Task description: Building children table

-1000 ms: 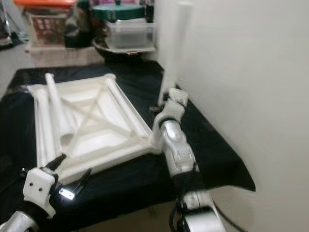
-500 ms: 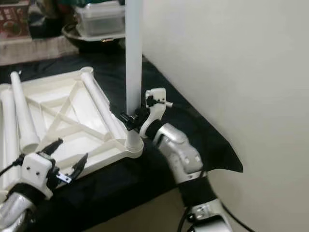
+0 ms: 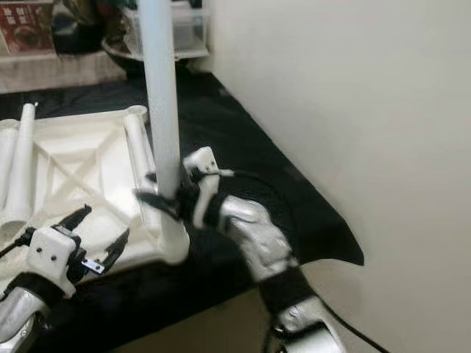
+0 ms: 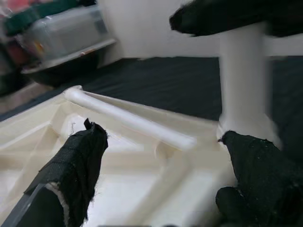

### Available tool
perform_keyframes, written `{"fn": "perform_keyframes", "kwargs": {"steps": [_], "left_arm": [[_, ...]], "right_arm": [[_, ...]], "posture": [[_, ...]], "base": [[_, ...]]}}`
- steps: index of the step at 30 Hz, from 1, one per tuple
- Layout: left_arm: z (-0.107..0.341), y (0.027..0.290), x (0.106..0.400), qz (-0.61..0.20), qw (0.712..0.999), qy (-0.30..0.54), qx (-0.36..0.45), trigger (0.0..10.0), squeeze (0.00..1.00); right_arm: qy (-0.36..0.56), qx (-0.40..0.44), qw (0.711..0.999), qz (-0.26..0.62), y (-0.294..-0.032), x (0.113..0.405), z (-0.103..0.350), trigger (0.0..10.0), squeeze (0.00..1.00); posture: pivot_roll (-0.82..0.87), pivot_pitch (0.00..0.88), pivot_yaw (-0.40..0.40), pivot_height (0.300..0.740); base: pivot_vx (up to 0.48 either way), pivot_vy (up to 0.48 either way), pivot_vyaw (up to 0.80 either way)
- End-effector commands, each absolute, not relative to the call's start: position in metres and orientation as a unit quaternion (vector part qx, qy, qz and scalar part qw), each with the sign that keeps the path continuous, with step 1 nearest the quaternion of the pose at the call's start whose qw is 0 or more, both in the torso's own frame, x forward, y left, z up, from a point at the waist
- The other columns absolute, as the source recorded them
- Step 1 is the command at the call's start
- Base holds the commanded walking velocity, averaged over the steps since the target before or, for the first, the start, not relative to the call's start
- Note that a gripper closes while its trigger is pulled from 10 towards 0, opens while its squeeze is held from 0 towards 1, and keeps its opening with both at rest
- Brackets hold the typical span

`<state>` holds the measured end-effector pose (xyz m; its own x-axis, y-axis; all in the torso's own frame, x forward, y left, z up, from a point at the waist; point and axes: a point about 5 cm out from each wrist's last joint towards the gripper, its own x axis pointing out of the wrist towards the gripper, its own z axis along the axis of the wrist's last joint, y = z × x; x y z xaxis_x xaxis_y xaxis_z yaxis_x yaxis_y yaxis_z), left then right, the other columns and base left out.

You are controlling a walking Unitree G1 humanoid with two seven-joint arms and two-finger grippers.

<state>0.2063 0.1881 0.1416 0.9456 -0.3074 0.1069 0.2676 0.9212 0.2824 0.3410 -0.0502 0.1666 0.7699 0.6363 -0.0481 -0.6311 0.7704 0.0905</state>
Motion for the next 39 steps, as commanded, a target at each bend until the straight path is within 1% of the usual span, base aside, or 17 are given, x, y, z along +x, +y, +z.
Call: {"fn": "perform_keyframes", "kwargs": {"steps": [1, 5, 8, 9, 10, 11, 17, 18, 19, 23, 26, 27, 32, 33, 35, 37, 39], "left_arm": [[0.137, 0.189, 0.205, -0.149, 0.976, -0.066, 0.142, 10.0, 0.00], [0.138, 0.187, 0.209, -0.152, 0.976, -0.071, 0.140, 10.0, 0.00], [0.137, 0.185, 0.210, -0.155, 0.976, -0.070, 0.139, 10.0, 0.00], [0.136, 0.185, 0.210, -0.158, 0.976, -0.068, 0.137, 10.0, 0.00], [0.136, 0.185, 0.210, -0.158, 0.976, -0.068, 0.137, 10.0, 0.00], [0.134, 0.185, 0.211, -0.162, 0.975, -0.064, 0.135, 10.0, 0.00], [0.133, 0.187, 0.213, -0.160, 0.976, -0.063, 0.136, 10.0, 0.00], [0.133, 0.189, 0.214, -0.157, 0.976, -0.063, 0.137, 10.0, 0.00], [0.133, 0.190, 0.214, -0.154, 0.976, -0.063, 0.138, 10.0, 0.00], [0.133, 0.192, 0.216, -0.150, 0.977, -0.063, 0.140, 10.0, 0.00], [0.133, 0.192, 0.216, -0.149, 0.977, -0.064, 0.141, 10.0, 0.00], [0.133, 0.192, 0.216, -0.146, 0.977, -0.065, 0.140, 10.0, 0.00], [0.134, 0.192, 0.215, -0.144, 0.977, -0.067, 0.139, 10.0, 0.00], [0.133, 0.191, 0.214, -0.141, 0.978, -0.066, 0.139, 10.0, 0.00], [0.133, 0.191, 0.214, -0.141, 0.978, -0.066, 0.139, 10.0, 0.00], [0.132, 0.189, 0.214, -0.143, 0.978, -0.065, 0.138, 10.0, 0.00], [0.131, 0.188, 0.214, -0.144, 0.978, -0.064, 0.137, 10.0, 0.00]], "right_arm": [[0.190, 0.025, 0.977, 0.092, -0.111, 0.347, 0.102, 0.0, 0.00], [0.159, 0.031, 0.984, -0.077, -0.146, 0.336, 0.097, 0.0, 0.00], [0.142, 0.052, 0.988, -0.014, -0.126, 0.332, 0.107, 0.0, 0.00], [0.096, 0.058, 0.993, 0.043, -0.110, 0.332, 0.122, 10.0, 0.00], [0.096, 0.058, 0.993, 0.043, -0.110, 0.332, 0.122, 10.0, 0.00], [0.014, 0.071, 0.989, 0.133, -0.087, 0.330, 0.149, 10.0, 1.00], [-0.036, 0.088, 0.969, 0.230, -0.072, 0.330, 0.174, 10.0, 1.00], [-0.039, 0.091, 0.953, 0.287, -0.068, 0.329, 0.181, 10.0, 0.88], [-0.040, 0.085, 0.928, 0.361, -0.064, 0.325, 0.187, 10.0, 0.00], [-0.017, 0.015, 0.844, 0.536, -0.065, 0.309, 0.181, 10.0, 0.00], [0.005, -0.028, 0.831, 0.555, -0.071, 0.312, 0.165, 10.0, 0.00], [0.010, -0.008, 0.836, 0.548, -0.069, 0.314, 0.163, 3.5, 0.00], [0.013, 0.009, 0.839, 0.544, -0.068, 0.315, 0.162, 3.5, 0.00], [0.026, 0.021, 0.873, 0.487, -0.066, 0.322, 0.157, 0.0, 0.00], [0.026, 0.021, 0.873, 0.487, -0.066, 0.322, 0.157, 0.0, 0.00], [0.111, 0.044, 0.989, 0.082, -0.111, 0.350, 0.121, 0.0, 0.00], [0.141, 0.034, 0.988, -0.049, -0.130, 0.347, 0.106, 0.0, 0.00]], "posture": [[0.13, 0.000, -0.058, 0.740], [0.12, 0.000, -0.048, 0.740], [0.12, 0.000, -0.042, 0.740], [0.11, 0.000, -0.036, 0.740], [0.11, 0.000, -0.036, 0.740], [0.10, 0.000, -0.028, 0.740], [0.10, 0.000, -0.033, 0.740], [0.10, 0.000, -0.033, 0.740], [0.10, 0.000, -0.035, 0.740], [0.11, 0.000, -0.043, 0.740], [0.12, 0.000, -0.054, 0.740], [0.12, 0.000, -0.058, 0.740], [0.12, 0.000, -0.058, 0.740], [0.13, 0.000, -0.057, 0.740], [0.13, 0.000, -0.057, 0.740], [0.11, 0.000, -0.044, 0.740], [0.11, 0.000, -0.044, 0.740]], "base": [[0.000, 0.000, 0.00], [0.000, 0.000, 0.00], [0.000, 0.000, 0.00], [0.000, 0.000, 0.00], [0.000, 0.000, 0.00], [0.000, 0.000, 0.00], [0.000, 0.000, 0.00], [0.000, 0.000, 0.00], [0.000, 0.000, 0.00], [0.000, 0.000, 0.00], [0.000, 0.000, 0.00], [0.000, 0.000, 0.00], [0.000, 0.000, 0.00], [0.000, 0.000, 0.00], [0.000, 0.000, 0.00], [0.000, 0.000, 0.00], [0.000, 0.000, 0.00]]}}
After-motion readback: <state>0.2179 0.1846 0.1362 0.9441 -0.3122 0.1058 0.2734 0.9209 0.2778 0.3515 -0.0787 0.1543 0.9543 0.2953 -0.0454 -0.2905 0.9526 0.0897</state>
